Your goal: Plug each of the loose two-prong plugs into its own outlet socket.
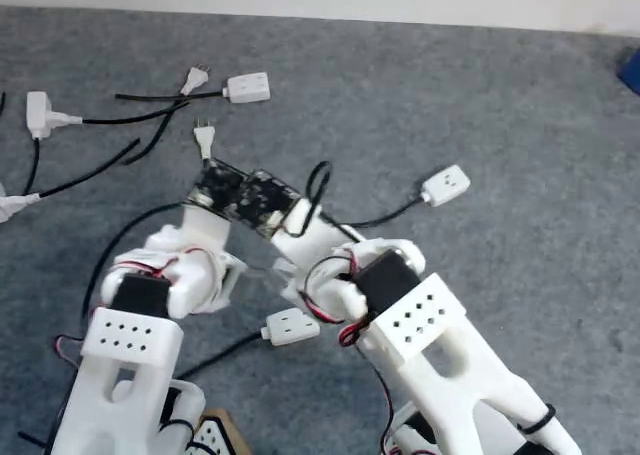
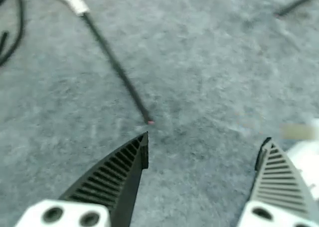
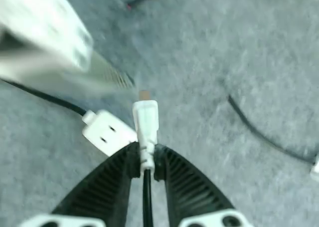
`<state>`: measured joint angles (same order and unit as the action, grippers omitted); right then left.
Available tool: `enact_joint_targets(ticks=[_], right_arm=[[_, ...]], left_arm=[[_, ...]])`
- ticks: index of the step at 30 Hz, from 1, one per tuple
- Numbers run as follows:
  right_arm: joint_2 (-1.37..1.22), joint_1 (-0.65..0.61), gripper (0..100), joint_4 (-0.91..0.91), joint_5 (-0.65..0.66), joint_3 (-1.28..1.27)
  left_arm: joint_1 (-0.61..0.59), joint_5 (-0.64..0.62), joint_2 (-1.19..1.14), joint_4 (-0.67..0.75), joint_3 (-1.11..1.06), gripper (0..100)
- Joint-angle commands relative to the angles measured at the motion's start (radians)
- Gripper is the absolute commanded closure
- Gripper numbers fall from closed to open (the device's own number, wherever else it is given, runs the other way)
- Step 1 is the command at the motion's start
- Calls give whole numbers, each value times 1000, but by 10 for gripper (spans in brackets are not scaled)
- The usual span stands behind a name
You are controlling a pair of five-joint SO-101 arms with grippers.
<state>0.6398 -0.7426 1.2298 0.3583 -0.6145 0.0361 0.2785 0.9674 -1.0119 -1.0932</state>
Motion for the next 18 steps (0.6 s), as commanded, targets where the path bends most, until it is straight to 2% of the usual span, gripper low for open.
enact_joint_targets(ticks=[1, 6, 10, 18], right_arm=[[27, 44, 991, -8, 18, -21], [30, 39, 991, -31, 15, -47], [33, -33, 991, -27, 5, -45], [24, -82, 991, -22, -64, 45]], left_arm=[[-30, -3, 13, 14, 61, 652], [-30, -8, 13, 21, 71, 652], [-27, -9, 5, 54, 64, 652], [91, -38, 5, 55, 7, 652]])
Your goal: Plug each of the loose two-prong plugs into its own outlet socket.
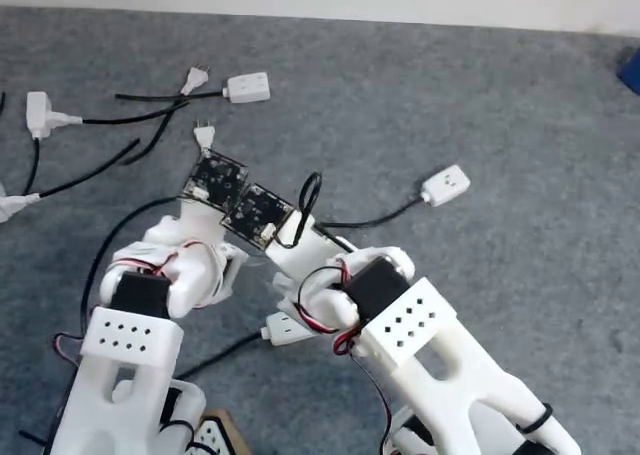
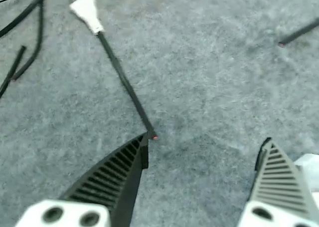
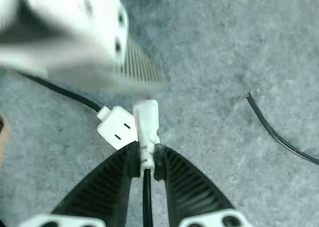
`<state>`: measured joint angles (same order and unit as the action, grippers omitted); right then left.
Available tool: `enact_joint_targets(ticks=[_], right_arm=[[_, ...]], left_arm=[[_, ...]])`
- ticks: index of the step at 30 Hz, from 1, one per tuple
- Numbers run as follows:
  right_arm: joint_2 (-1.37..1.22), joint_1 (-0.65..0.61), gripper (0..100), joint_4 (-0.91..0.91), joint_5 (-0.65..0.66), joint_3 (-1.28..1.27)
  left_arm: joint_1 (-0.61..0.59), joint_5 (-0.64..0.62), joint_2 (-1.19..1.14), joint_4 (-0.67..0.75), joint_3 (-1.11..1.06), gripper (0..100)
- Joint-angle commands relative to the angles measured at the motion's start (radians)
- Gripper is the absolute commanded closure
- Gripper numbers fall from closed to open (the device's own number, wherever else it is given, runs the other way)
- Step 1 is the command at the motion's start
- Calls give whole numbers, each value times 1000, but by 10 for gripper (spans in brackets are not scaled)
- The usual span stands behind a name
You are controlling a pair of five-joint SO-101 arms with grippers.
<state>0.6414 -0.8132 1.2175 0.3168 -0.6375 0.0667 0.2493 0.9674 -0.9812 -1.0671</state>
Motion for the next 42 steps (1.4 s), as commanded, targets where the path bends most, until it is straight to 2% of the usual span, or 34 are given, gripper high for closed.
enact_joint_targets(ticks=[1, 12, 15, 17, 21, 25, 29, 33, 36, 42], right_arm=[[22, -12, 991, -10, -25, 73], [21, -7, 991, -7, -52, 79], [21, -7, 991, 47, -52, 79], [21, -7, 991, 113, -52, 79], [18, -12, 991, 278, -57, 137], [-42, -12, 991, 409, -196, 272], [-208, -12, 991, 437, -278, 346], [-380, -12, 991, 437, -354, 407], [-470, -10, 991, 446, -417, 466], [-510, -12, 991, 409, -434, 490]], left_arm=[[74, -9, 5, 25, -31, 652], [104, -6, 5, 26, -76, 652], [90, -2, 10, 26, -76, 652], [38, 0, 12, 28, -76, 652], [-84, 0, 5, 137, -117, 652], [-157, -5, 5, 276, -206, 653], [-217, -8, 5, 351, -254, 653], [-220, -8, 5, 407, -297, 653], [-220, -8, 5, 420, -302, 653], [-220, -8, 5, 420, -302, 653]])
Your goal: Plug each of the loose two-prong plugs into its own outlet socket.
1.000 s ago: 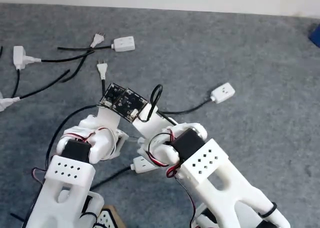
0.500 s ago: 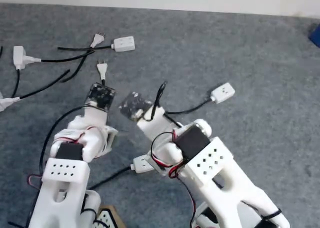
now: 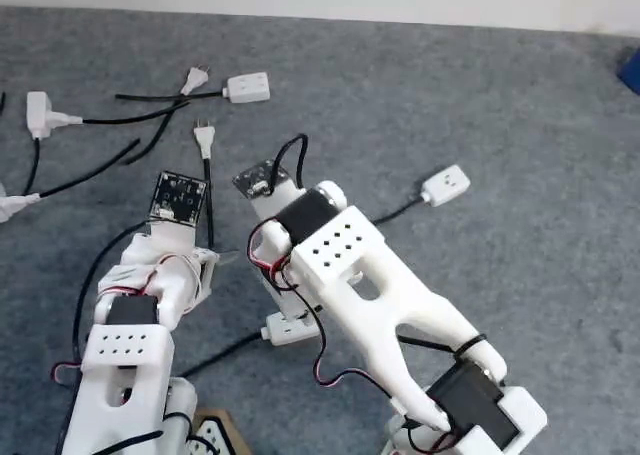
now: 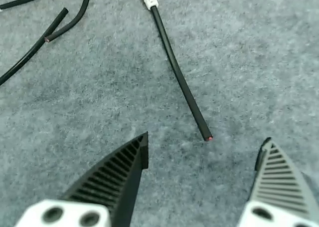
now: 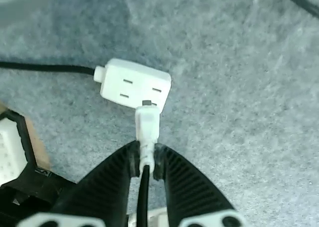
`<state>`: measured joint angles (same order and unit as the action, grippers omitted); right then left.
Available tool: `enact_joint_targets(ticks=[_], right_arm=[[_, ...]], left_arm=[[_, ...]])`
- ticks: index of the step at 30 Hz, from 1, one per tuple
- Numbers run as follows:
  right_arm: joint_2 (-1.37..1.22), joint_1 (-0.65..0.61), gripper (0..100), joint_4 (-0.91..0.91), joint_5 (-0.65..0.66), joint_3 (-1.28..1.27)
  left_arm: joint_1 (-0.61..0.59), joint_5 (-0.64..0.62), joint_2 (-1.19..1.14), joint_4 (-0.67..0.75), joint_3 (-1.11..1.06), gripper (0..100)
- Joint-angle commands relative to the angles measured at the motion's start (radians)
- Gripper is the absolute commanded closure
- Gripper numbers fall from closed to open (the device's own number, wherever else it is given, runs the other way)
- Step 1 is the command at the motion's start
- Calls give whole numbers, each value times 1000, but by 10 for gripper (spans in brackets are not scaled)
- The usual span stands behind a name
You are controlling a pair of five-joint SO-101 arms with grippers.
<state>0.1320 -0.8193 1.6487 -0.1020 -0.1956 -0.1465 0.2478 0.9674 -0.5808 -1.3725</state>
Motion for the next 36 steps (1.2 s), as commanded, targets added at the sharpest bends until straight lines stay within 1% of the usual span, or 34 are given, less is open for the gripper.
enact_joint_targets(ticks=[1, 6, 16, 26, 36], right_arm=[[-2, -5, 991, -35, -15, 42], [-4, -5, 991, -82, -17, 19], [-5, 36, 991, -73, -17, -10], [-7, 38, 991, -73, -11, -85], [-31, 38, 991, -81, -11, -91]], left_arm=[[-7, -6, 5, 20, 4, 653], [-7, -6, 5, 20, 4, 653], [-7, -6, 5, 20, 4, 653], [-7, -6, 5, 21, 4, 653], [-7, -6, 5, 21, 4, 653]])
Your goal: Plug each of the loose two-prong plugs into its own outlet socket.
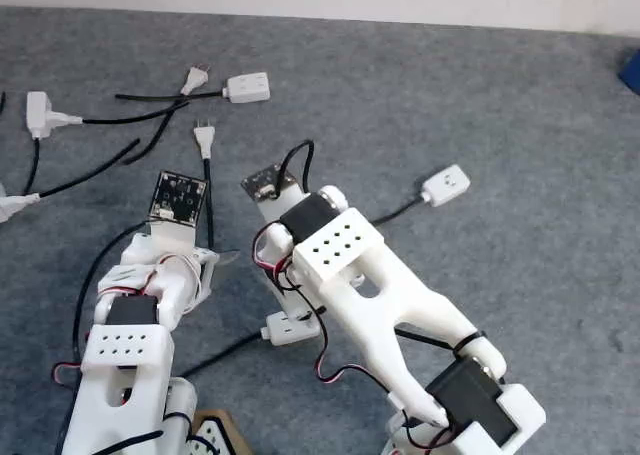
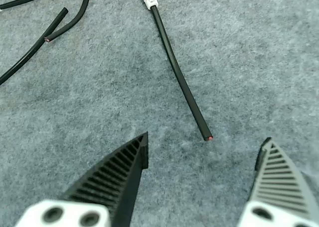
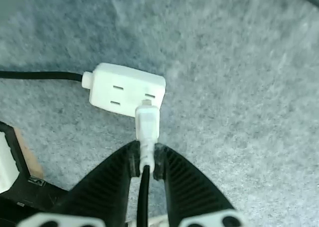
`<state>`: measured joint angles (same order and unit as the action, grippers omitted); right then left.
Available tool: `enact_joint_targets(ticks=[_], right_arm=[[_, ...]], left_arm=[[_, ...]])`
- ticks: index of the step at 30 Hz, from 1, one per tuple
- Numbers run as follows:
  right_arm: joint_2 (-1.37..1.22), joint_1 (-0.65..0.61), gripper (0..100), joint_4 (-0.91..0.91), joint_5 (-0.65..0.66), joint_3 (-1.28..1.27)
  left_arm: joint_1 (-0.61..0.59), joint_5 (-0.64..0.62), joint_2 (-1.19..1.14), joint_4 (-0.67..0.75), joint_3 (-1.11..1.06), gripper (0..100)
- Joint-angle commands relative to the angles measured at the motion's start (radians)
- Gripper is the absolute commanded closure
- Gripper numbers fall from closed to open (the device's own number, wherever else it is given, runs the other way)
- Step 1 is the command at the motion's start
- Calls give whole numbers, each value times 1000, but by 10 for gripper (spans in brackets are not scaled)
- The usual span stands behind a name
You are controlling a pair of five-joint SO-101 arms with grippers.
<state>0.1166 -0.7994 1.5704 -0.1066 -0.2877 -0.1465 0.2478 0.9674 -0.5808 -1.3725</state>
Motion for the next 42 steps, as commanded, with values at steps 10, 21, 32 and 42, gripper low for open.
enact_joint_targets(ticks=[10, 21, 32, 42], right_arm=[[-147, 18, 991, -59, -12, 1], [-85, 30, 991, -81, -54, -8], [-186, 81, 991, -96, -46, -8], [-193, 36, 991, -180, -43, -94]], left_arm=[[-7, -6, 5, 20, 4, 653], [-7, -6, 5, 18, 2, 653], [-7, -6, 5, 18, 2, 653], [-7, -6, 5, 18, 2, 653]])
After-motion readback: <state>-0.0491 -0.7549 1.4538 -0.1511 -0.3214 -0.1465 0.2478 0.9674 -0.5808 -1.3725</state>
